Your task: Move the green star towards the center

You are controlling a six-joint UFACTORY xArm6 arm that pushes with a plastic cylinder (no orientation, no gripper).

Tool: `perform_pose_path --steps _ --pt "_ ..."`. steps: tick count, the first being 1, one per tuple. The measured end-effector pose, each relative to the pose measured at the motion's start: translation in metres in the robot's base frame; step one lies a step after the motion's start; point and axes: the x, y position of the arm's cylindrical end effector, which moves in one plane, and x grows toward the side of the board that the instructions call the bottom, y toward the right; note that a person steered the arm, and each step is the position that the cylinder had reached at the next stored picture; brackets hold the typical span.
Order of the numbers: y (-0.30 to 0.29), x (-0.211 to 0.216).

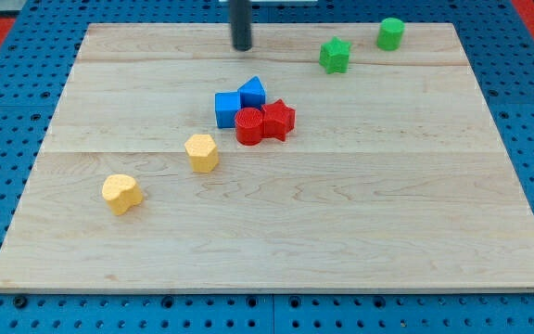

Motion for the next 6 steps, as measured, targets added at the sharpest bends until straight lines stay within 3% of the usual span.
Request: perform_pose_path --steps 1,2,4,6 --pt "0.101 -0.001" --pt "0.140 0.010" --pt "0.011 0.047" --pt "0.030 0.010"
